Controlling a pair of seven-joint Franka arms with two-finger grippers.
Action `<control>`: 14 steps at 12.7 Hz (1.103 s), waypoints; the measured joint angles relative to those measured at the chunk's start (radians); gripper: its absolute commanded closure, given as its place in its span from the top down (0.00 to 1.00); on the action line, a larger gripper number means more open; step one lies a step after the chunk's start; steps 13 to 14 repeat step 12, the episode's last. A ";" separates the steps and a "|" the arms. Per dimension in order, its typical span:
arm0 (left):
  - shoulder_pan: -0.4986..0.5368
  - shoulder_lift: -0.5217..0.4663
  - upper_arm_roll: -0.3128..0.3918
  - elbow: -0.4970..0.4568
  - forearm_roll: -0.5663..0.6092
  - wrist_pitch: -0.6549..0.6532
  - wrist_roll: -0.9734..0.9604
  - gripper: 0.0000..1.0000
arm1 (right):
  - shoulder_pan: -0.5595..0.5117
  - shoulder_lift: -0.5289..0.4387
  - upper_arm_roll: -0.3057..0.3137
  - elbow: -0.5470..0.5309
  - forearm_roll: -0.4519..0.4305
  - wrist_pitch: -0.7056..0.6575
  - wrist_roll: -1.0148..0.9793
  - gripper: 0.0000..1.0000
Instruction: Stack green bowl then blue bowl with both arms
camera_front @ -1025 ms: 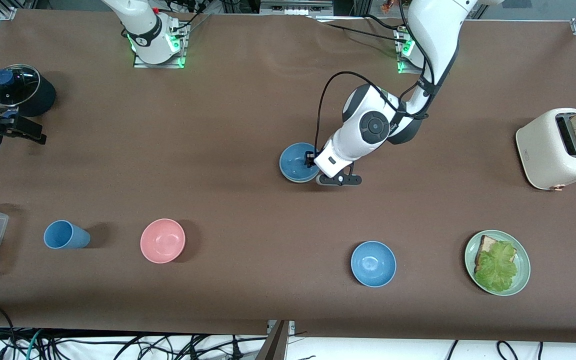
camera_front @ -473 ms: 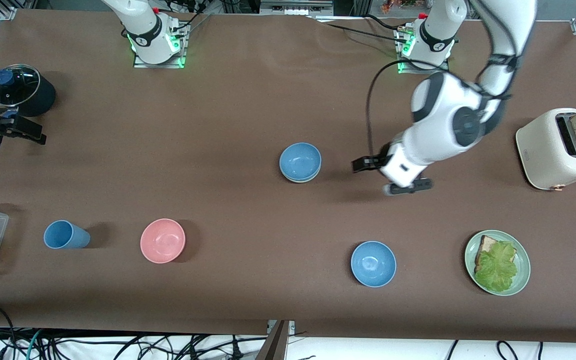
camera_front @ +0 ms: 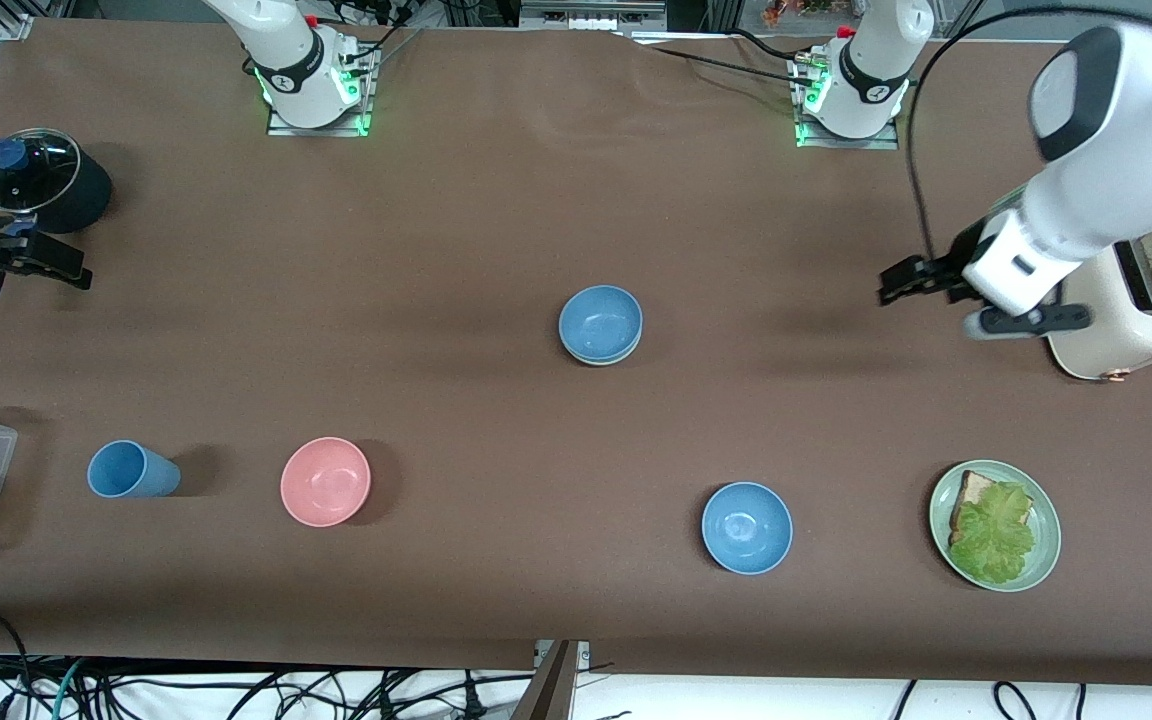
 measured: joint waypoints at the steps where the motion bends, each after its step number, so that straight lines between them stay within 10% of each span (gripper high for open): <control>1: 0.000 -0.035 0.008 0.001 0.037 -0.041 0.000 1.00 | 0.000 0.000 0.000 0.000 0.000 0.000 0.000 1.00; 14: 0.000 -0.071 0.044 0.078 0.066 -0.166 0.000 1.00 | 0.000 0.000 0.000 0.000 0.000 0.000 0.000 1.00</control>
